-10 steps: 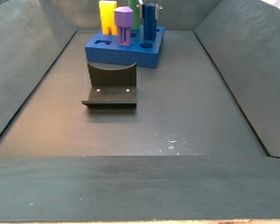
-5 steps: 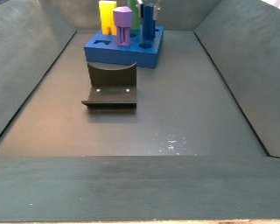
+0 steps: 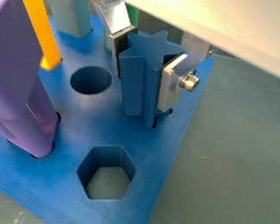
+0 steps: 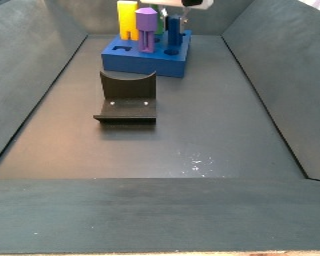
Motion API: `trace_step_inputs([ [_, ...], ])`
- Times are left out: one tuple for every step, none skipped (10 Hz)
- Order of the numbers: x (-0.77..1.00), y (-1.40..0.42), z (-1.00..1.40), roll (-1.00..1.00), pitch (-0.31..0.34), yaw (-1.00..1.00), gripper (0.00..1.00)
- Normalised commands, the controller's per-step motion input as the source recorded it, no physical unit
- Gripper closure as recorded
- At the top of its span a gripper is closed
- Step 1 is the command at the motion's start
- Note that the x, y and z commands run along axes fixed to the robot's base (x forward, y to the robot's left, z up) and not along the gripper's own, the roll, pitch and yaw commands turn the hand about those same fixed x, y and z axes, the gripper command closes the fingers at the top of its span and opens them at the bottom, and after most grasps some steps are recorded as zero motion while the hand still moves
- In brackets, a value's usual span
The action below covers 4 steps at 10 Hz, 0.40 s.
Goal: Pick up the star object. Move up. Move to above the board. Insert the star object.
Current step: Insert the star object.
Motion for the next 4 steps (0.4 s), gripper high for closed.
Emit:
trace_step_inputs([
  [0.00, 0.00, -0.81, 0.00, -0.010, -0.06, 1.00],
  [0.00, 0.14, -0.47, -0.18, -0.203, -0.06, 1.00],
  [0.00, 0.11, 0.00, -0.07, 0.000, -0.06, 1.00],
  [0.00, 0.00, 0.00, 0.00, 0.000, 0.00, 1.00],
])
